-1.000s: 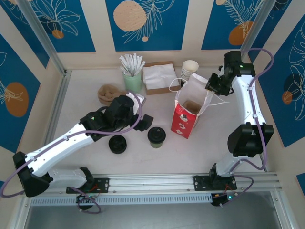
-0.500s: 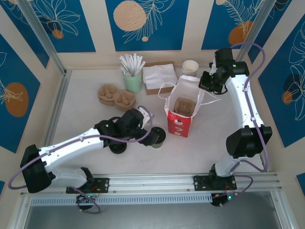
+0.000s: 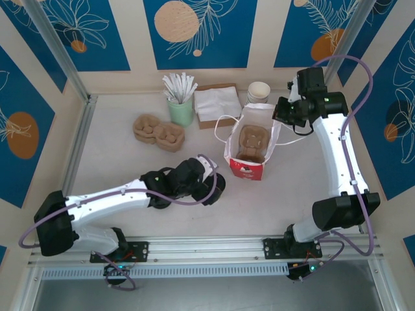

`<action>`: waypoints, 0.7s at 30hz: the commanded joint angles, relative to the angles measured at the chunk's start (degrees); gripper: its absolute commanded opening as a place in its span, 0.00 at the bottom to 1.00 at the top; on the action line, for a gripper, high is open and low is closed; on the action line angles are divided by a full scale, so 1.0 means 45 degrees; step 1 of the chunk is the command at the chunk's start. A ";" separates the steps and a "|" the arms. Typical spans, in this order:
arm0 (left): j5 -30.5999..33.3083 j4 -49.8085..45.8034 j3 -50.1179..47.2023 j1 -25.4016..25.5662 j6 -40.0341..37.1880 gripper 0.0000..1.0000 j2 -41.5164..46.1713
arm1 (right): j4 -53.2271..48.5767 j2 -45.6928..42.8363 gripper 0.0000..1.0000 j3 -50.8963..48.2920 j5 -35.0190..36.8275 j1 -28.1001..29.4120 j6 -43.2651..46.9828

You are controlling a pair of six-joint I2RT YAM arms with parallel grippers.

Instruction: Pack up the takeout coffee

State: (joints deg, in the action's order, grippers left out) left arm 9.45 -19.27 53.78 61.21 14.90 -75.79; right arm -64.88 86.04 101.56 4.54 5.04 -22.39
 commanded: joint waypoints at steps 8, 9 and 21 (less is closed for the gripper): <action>0.0650 0.0688 -0.0205 0.0207 0.0280 0.99 -0.0239 | 0.1948 -0.1259 0.00 -0.1848 -0.0984 0.0129 0.1052; 0.0653 0.0806 -0.0348 0.0208 0.0284 0.99 -0.0055 | 0.2350 -0.1618 0.00 -0.2230 -0.1086 0.0120 0.1173; 0.0516 0.1435 -0.1326 0.0236 0.0011 0.99 0.1137 | 0.4264 -0.4078 0.00 -0.4967 -0.1408 0.0169 0.1790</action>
State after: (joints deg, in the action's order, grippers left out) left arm 11.22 -14.13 48.60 61.58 15.07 -72.03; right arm -48.84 68.93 80.60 -0.47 5.48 -15.55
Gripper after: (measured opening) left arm 0.992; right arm 0.066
